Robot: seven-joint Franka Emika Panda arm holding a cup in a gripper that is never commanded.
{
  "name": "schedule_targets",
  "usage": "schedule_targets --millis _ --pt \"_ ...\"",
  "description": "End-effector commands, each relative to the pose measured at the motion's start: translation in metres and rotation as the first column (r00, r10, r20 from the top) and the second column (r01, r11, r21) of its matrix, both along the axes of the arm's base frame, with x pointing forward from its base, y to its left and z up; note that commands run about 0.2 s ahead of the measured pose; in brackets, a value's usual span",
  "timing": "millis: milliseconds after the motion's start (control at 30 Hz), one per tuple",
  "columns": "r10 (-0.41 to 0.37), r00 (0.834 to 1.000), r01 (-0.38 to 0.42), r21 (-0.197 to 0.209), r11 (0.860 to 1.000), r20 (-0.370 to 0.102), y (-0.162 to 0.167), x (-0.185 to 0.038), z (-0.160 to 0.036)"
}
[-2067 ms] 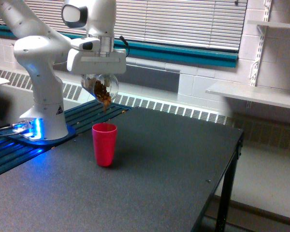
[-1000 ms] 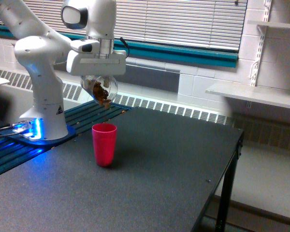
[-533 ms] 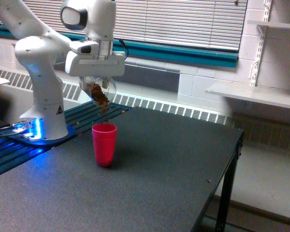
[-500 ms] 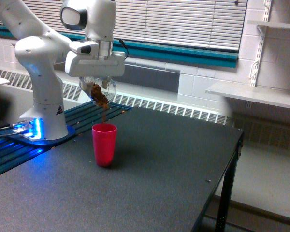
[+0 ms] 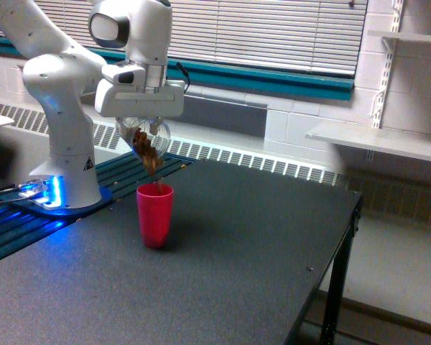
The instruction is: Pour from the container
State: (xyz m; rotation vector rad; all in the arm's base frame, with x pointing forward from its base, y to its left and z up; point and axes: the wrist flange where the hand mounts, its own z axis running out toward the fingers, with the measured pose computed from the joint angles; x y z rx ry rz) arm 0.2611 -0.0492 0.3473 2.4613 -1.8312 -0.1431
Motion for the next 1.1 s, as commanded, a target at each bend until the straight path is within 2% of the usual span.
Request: schedule_targets --millis 33,267,467,633,1100 --pt "0.001 0.999 -0.001 -0.002 1.000 -0.049 0.004 -0.008 -0.017" --pt "0.005 0.998 -0.005 0.002 1.000 -0.056 0.004 -0.008 -0.020" --pt "0.089 0.996 -0.089 -0.035 0.995 -0.008 -0.006 -0.007 -0.011" --pt "0.110 0.994 -0.109 -0.051 0.993 0.010 -0.005 -0.009 -0.004" --pt "0.075 0.997 -0.076 -0.028 0.997 -0.031 0.000 -0.011 -0.013"
